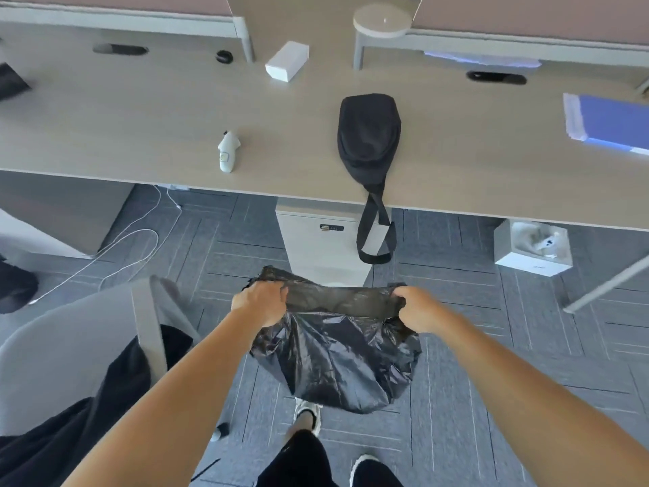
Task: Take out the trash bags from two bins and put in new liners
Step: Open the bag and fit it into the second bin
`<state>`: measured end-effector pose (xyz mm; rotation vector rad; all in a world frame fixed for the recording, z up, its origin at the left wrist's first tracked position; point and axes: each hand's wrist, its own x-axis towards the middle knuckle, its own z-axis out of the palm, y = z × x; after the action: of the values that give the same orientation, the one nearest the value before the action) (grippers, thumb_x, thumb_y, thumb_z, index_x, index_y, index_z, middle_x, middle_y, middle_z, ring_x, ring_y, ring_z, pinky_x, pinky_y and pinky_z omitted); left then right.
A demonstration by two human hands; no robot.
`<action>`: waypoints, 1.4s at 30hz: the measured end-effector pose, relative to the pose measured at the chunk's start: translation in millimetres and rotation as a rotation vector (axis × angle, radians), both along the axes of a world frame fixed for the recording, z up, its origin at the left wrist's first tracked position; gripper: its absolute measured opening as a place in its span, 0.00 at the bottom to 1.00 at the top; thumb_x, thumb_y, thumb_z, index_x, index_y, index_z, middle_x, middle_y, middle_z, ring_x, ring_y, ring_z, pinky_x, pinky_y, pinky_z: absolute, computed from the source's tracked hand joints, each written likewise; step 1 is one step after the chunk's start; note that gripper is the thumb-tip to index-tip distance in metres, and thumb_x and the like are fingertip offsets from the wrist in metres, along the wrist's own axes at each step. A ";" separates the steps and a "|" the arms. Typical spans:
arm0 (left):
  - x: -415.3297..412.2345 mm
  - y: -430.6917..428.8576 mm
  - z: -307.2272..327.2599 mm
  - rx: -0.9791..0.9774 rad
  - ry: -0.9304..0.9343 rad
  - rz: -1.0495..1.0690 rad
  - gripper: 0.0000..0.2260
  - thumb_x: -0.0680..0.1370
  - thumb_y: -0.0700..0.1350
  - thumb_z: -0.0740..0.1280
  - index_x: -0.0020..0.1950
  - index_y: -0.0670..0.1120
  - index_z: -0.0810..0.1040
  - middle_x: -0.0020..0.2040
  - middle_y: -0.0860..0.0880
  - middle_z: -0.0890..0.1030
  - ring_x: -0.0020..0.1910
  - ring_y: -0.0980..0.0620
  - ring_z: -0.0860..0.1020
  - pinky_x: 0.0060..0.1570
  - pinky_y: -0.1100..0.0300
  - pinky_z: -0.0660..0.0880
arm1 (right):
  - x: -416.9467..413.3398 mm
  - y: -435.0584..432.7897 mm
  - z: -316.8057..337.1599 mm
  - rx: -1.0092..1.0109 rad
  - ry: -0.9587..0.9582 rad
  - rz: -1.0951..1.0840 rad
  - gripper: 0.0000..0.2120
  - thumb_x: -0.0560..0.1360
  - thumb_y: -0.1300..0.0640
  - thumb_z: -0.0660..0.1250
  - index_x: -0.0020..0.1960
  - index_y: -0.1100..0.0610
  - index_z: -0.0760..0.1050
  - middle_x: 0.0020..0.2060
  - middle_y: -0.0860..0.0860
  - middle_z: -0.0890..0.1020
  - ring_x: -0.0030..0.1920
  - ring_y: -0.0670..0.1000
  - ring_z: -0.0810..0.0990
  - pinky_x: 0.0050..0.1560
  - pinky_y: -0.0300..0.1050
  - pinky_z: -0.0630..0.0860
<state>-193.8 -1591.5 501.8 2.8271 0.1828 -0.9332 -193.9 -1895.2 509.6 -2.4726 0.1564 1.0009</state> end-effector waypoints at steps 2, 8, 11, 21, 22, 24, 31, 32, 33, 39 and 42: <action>28.2 9.2 -10.4 0.032 -0.055 0.015 0.17 0.79 0.44 0.59 0.68 0.51 0.73 0.61 0.45 0.79 0.58 0.41 0.78 0.55 0.47 0.77 | 23.4 7.8 -9.5 -0.001 0.010 -0.021 0.19 0.77 0.69 0.55 0.64 0.57 0.73 0.54 0.58 0.78 0.41 0.54 0.76 0.36 0.44 0.70; 89.8 30.8 -28.5 0.053 -0.061 -0.024 0.23 0.75 0.43 0.67 0.69 0.49 0.69 0.57 0.46 0.80 0.55 0.41 0.80 0.52 0.48 0.77 | 77.1 33.2 -25.2 -0.082 0.009 -0.056 0.30 0.75 0.65 0.62 0.76 0.56 0.63 0.67 0.60 0.73 0.60 0.61 0.77 0.56 0.51 0.77; 112.7 38.2 -39.2 0.039 0.051 -0.022 0.41 0.74 0.51 0.70 0.80 0.51 0.50 0.76 0.42 0.63 0.61 0.41 0.77 0.57 0.46 0.77 | 95.9 45.9 -27.7 -0.159 0.037 -0.064 0.29 0.73 0.63 0.67 0.71 0.61 0.61 0.61 0.60 0.70 0.48 0.58 0.75 0.40 0.49 0.74; 109.8 33.5 -99.1 0.016 0.157 -0.130 0.50 0.69 0.50 0.74 0.80 0.54 0.43 0.79 0.44 0.34 0.66 0.41 0.74 0.59 0.46 0.76 | 91.5 43.3 -78.5 -0.232 0.205 -0.109 0.36 0.72 0.59 0.69 0.74 0.59 0.53 0.61 0.57 0.63 0.42 0.55 0.73 0.35 0.47 0.74; 106.4 32.1 -109.5 0.043 0.179 -0.146 0.48 0.70 0.50 0.73 0.80 0.52 0.44 0.81 0.42 0.45 0.66 0.41 0.74 0.59 0.46 0.76 | 89.8 42.1 -87.1 -0.240 0.205 -0.076 0.36 0.71 0.59 0.70 0.73 0.58 0.55 0.62 0.58 0.63 0.45 0.56 0.75 0.38 0.48 0.77; 100.2 28.8 -131.1 0.053 0.211 -0.163 0.42 0.72 0.50 0.71 0.79 0.51 0.50 0.75 0.44 0.65 0.65 0.42 0.74 0.59 0.47 0.76 | 86.5 37.9 -111.0 -0.240 0.183 -0.030 0.38 0.70 0.59 0.71 0.74 0.58 0.55 0.64 0.59 0.63 0.48 0.58 0.77 0.42 0.47 0.80; 86.1 16.7 -225.9 0.023 0.233 -0.227 0.40 0.67 0.49 0.74 0.74 0.49 0.58 0.63 0.48 0.76 0.59 0.44 0.77 0.55 0.50 0.77 | 71.8 19.6 -229.4 -0.174 0.169 0.026 0.44 0.69 0.58 0.73 0.77 0.57 0.50 0.71 0.59 0.56 0.51 0.59 0.76 0.41 0.46 0.77; 81.8 13.2 -238.2 0.011 0.241 -0.237 0.39 0.67 0.48 0.75 0.73 0.48 0.59 0.61 0.47 0.77 0.56 0.44 0.78 0.53 0.50 0.78 | 67.5 16.2 -245.5 -0.184 0.176 0.053 0.43 0.69 0.57 0.74 0.75 0.57 0.52 0.72 0.59 0.55 0.55 0.59 0.75 0.47 0.48 0.78; 77.1 8.0 -247.2 -0.009 0.239 -0.242 0.39 0.66 0.48 0.75 0.72 0.48 0.60 0.58 0.47 0.78 0.53 0.45 0.78 0.52 0.50 0.79 | 63.2 11.1 -260.4 -0.197 0.176 0.077 0.42 0.69 0.56 0.74 0.75 0.57 0.53 0.73 0.59 0.53 0.60 0.60 0.72 0.56 0.51 0.77; 74.2 -29.9 -267.3 -0.215 0.118 -0.303 0.29 0.57 0.55 0.78 0.53 0.50 0.74 0.46 0.47 0.82 0.42 0.47 0.83 0.42 0.49 0.82 | 63.4 -25.3 -284.8 -0.262 0.033 0.133 0.51 0.69 0.52 0.75 0.79 0.57 0.45 0.77 0.61 0.52 0.75 0.64 0.59 0.72 0.58 0.62; 77.6 -52.7 -268.1 -0.202 0.071 -0.327 0.23 0.57 0.54 0.78 0.46 0.48 0.76 0.43 0.48 0.82 0.41 0.48 0.81 0.40 0.53 0.81 | 70.3 -26.1 -290.0 -0.082 -0.076 0.048 0.48 0.72 0.58 0.73 0.79 0.60 0.44 0.71 0.60 0.58 0.60 0.61 0.71 0.54 0.51 0.74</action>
<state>-116.2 -1644.2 233.6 2.6827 -0.3568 -1.0467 -123.5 -1921.2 219.6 -2.5963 0.1161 0.9356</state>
